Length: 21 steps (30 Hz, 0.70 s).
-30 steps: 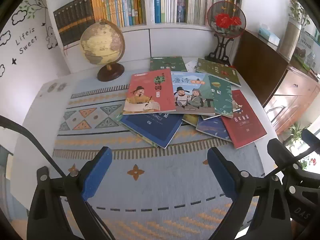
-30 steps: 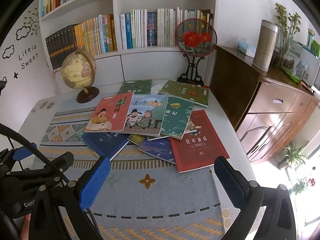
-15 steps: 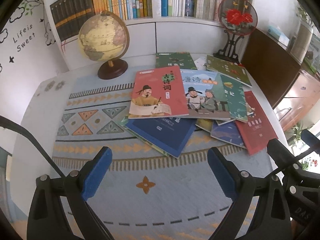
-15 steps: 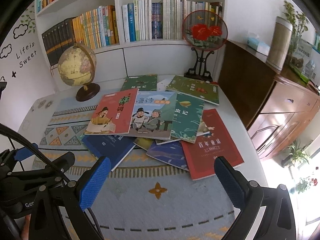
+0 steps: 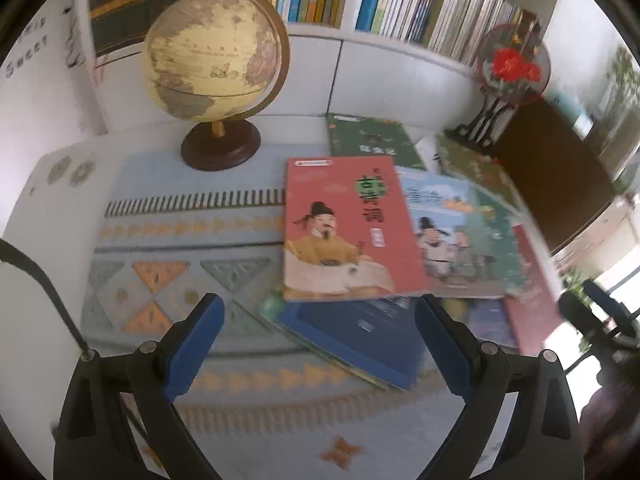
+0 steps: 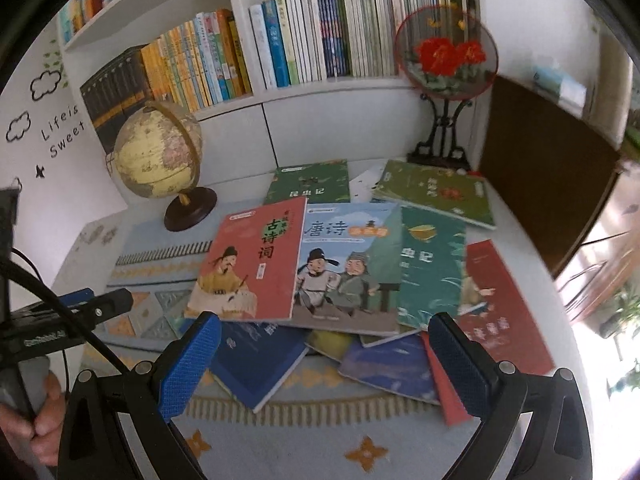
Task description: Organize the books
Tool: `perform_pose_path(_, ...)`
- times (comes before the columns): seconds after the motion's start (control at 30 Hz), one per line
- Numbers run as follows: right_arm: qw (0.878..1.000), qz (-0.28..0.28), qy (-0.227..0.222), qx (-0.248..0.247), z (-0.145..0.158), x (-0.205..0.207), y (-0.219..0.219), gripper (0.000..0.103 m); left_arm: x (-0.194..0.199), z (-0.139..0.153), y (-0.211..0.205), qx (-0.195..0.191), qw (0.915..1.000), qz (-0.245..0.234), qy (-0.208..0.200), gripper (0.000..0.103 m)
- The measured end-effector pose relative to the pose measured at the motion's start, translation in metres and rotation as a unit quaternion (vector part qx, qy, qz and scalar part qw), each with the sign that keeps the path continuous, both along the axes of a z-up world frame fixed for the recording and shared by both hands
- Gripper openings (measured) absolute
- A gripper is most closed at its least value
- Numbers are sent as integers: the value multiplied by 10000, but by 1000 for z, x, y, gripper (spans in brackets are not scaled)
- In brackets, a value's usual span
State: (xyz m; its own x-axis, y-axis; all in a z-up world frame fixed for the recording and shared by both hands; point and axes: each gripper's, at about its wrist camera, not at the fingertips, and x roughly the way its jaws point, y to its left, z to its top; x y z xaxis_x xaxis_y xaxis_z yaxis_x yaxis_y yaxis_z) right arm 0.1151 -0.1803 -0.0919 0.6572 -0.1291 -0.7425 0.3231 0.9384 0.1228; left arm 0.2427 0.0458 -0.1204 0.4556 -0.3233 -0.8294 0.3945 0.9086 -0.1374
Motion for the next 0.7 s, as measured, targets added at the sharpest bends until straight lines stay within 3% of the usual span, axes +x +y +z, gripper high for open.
perform_pose_path(0.13,9996,4,239,172,-24,32,-5,102,35,-40,-6,119,9991,-198,350,95)
perform_pose_path(0.2,9984,54,496,265,-43,51,-4,95,48,-59,-9,90,9978,-242,617,92)
perform_pose_path(0.33,9949,238,924,315,-74,81,1,64,70,-90,-9,-123,9951,-152,969,81)
perform_pose_path(0.43,9922,340,1140,366,-92,99,4,63,82,-107,-8,-261,9925,-56,1196,70)
perform_pose_path(0.7,9879,400,1430,445,-120,132,3,63,101,-125,-5,-531,9883,46,1429,69)
